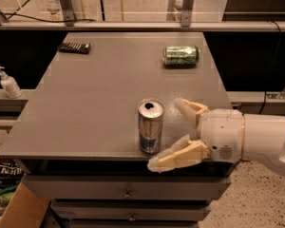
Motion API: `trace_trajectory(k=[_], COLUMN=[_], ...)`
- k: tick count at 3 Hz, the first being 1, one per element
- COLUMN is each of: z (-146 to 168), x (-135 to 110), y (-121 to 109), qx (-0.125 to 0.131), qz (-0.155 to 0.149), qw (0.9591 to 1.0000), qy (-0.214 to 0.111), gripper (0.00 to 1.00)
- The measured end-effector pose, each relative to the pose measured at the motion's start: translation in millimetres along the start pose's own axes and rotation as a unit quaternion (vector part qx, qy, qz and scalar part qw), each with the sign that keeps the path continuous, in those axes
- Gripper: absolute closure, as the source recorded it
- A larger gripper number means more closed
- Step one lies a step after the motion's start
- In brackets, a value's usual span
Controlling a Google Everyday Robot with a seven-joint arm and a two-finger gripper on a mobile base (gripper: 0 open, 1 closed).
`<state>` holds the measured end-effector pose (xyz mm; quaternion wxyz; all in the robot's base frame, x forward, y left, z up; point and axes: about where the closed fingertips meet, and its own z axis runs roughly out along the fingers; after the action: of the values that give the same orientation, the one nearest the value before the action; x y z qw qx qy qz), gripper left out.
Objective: Move redbull can near rxbar chocolate
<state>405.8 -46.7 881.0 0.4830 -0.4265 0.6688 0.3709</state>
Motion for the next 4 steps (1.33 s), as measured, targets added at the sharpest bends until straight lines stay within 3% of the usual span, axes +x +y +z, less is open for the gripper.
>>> trace_trajectory(k=[1, 2, 4], z=[27.4, 44.4, 50.7], x=[4.4, 6.0, -9.5], y=[6.9, 9.5, -10.0], qx=[0.0, 0.001, 0.033], qz=[0.006, 0.014, 0.024], qw=[1.0, 0.9999, 0.9984], qy=[-0.005, -0.011, -0.039], gripper=[0.0, 0.18, 0.65])
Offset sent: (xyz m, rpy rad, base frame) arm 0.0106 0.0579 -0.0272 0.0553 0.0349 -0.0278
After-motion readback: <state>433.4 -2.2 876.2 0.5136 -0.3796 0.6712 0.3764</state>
